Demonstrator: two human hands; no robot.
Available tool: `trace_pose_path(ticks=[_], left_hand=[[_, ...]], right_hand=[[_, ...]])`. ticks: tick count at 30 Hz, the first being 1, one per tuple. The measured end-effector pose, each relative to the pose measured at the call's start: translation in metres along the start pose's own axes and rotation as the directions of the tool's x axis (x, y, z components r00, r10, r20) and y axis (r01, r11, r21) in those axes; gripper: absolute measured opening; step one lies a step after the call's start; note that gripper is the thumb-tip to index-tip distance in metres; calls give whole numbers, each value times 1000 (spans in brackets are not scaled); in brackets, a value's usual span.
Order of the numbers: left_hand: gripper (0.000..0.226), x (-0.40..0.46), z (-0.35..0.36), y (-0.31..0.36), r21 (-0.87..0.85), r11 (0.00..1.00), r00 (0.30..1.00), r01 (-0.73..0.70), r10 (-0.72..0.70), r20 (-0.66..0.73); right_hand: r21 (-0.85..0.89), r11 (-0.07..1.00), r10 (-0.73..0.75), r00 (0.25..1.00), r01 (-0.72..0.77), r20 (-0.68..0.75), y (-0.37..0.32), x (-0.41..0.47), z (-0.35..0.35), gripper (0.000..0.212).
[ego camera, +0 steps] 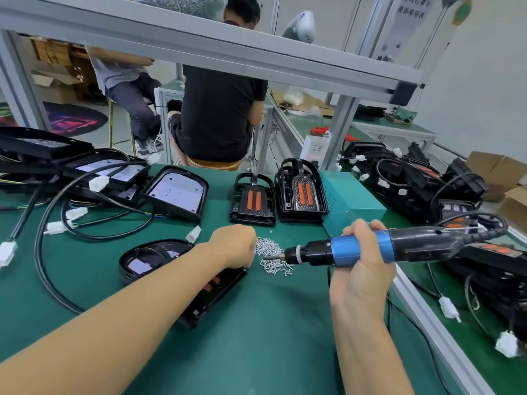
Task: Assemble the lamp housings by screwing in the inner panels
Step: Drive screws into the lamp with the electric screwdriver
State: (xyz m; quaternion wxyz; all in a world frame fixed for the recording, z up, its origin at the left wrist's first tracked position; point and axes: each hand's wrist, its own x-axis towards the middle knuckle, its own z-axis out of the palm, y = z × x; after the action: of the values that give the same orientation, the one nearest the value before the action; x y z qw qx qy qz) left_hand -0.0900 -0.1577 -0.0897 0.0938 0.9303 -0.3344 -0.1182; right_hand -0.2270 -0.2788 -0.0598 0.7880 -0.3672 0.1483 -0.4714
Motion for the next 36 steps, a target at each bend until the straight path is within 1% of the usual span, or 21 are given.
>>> trace_pose_path(ticks=[1, 2, 3, 4, 5, 7, 9, 11, 13, 15, 18, 22, 29, 33, 34, 36], left_hand=[[18, -2, -2, -3, -122, 992, 1000, -15, 17, 12], [19, -5, -4, -5, -281, 959, 1000, -26, 29, 7], [19, -10, -8, -7, -446, 894, 999, -41, 37, -16], [18, -17, -12, -9, -585, 809, 998, -65, 43, -52], [17, -23, -16, -12, -681, 726, 995, -96, 48, -89], [16, -36, -22, -17, -783, 601, 987, -160, 71, -147], [15, -50, -25, -23, -846, 492, 978, -207, 97, -183], [15, -63, -27, -27, -878, 412, 970, -244, 107, -220], [15, -73, -28, -29, -891, 366, 963, -270, 98, -251], [14, -81, -27, -31, -896, 346, 960, -278, 84, -265], [15, -87, -27, -33, -894, 343, 957, -289, 71, -282], [16, -93, -28, -35, -876, 369, 949, -311, 66, -309], [14, -95, -25, -40, -866, 391, 947, -312, 60, -315], [13, -95, -27, -42, -884, 337, 945, -323, 66, -320], [13, -95, -28, -42, -880, 344, 944, -326, 77, -320], [14, -96, -31, -39, -853, 408, 944, -327, 97, -316]], right_hand=[[17, 1000, 8, 1000, -8, -2, -2, 0, 1, 22], [38, 999, 20, 1000, -20, -6, -3, 1, 1, 22], [60, 998, 37, 999, -36, -10, -5, 1, 2, 22], [82, 995, 58, 998, -57, -13, -7, 2, 3, 23], [106, 991, 81, 997, -79, -12, -9, 2, 4, 23], [167, 979, 119, 993, -118, 6, -14, 3, 6, 23], [217, 967, 133, 991, -136, 28, -20, 1, 11, 22], [247, 959, 132, 990, -139, 44, -24, -1, 18, 23], [270, 952, 132, 989, -144, 62, -28, -5, 25, 23], [283, 947, 133, 988, -151, 79, -31, -9, 31, 25], [280, 948, 128, 986, -153, 105, -31, -15, 38, 29], [252, 956, 125, 984, -153, 124, -28, -21, 44, 26], [235, 962, 106, 983, -139, 149, -24, -24, 44, 21], [218, 967, 96, 981, -132, 167, -22, -24, 44, 21], [214, 968, 96, 981, -132, 171, -22, -25, 44, 20], [211, 967, 106, 978, -144, 180, -21, -26, 43, 20]])
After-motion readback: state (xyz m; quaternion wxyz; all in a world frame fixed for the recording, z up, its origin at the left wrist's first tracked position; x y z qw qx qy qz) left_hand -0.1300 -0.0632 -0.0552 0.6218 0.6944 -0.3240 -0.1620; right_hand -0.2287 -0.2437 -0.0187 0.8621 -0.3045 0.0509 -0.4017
